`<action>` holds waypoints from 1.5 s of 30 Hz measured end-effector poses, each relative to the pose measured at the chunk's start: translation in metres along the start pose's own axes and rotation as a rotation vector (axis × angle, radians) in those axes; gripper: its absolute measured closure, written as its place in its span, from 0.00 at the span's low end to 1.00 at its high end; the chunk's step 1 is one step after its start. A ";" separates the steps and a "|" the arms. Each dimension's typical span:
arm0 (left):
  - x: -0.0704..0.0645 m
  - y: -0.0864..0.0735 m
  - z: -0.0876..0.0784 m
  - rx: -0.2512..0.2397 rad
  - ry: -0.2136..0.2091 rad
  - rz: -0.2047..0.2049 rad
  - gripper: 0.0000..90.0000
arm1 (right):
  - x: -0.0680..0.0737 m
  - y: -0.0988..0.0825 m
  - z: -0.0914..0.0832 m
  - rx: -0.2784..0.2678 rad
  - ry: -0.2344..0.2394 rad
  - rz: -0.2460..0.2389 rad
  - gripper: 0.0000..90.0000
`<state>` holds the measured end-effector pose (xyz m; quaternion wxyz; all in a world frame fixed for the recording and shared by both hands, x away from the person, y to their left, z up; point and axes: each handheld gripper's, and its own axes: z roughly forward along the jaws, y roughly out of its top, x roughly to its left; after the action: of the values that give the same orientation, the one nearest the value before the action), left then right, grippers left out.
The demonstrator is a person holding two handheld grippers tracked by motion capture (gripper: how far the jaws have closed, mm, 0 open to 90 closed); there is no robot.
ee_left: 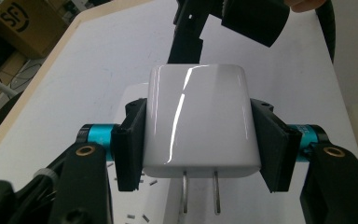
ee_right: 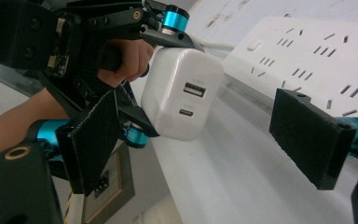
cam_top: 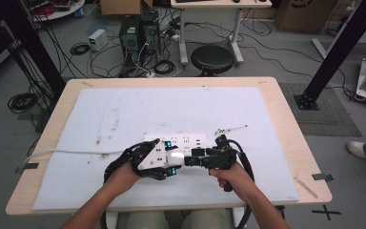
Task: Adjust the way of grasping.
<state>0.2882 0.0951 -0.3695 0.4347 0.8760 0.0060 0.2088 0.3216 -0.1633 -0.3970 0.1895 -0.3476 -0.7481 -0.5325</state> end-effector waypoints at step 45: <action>0.010 -0.003 0.007 -0.028 0.004 -0.122 0.28 | -0.016 0.006 0.001 0.005 0.106 0.132 0.71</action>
<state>0.3002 0.0932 -0.3719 0.4586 0.8675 0.0573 0.1839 0.3373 -0.1662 -0.4037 0.2644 -0.3671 -0.7137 -0.5348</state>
